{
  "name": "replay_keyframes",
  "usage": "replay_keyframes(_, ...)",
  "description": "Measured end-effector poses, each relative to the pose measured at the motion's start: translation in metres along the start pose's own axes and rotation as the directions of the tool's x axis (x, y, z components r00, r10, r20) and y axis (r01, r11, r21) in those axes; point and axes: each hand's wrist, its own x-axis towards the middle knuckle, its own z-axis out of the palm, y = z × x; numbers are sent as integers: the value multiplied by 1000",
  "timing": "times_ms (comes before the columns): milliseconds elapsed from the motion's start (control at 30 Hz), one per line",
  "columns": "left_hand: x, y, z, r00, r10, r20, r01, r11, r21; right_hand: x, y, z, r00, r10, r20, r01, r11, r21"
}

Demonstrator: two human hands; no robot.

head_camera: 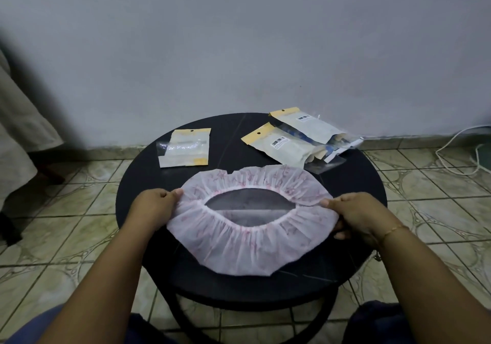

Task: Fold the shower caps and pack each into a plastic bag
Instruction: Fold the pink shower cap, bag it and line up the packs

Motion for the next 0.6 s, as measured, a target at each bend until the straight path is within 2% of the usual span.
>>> replay_keyframes(100,-3,-2,0,992,86,97,-83,996,-32,3,1,1,999,-39,28,34,983,180)
replay_keyframes(200,-9,-2,-3,941,204,269,-183,978,-101,5,1,2,983,-110,150,48,929,366)
replay_keyframes(267,-10,1,-3,933,221,283,-212,975,-63,8,4,7,977,-141,161,57,896,440)
replay_keyframes(400,-6,11,-12,967,147,209,-187,964,187,14,4,19,991,-131,-26,130,903,410)
replay_keyframes(467,-2,16,-13,970,122,212,-169,961,219,18,2,21,989,-129,-76,148,911,384)
replay_keyframes(533,3,20,-10,967,165,195,-209,950,233,23,2,21,987,-144,-75,161,930,330)
replay_keyframes(600,7,24,-5,958,225,177,-253,955,154,27,1,21,983,-176,-48,182,944,273)
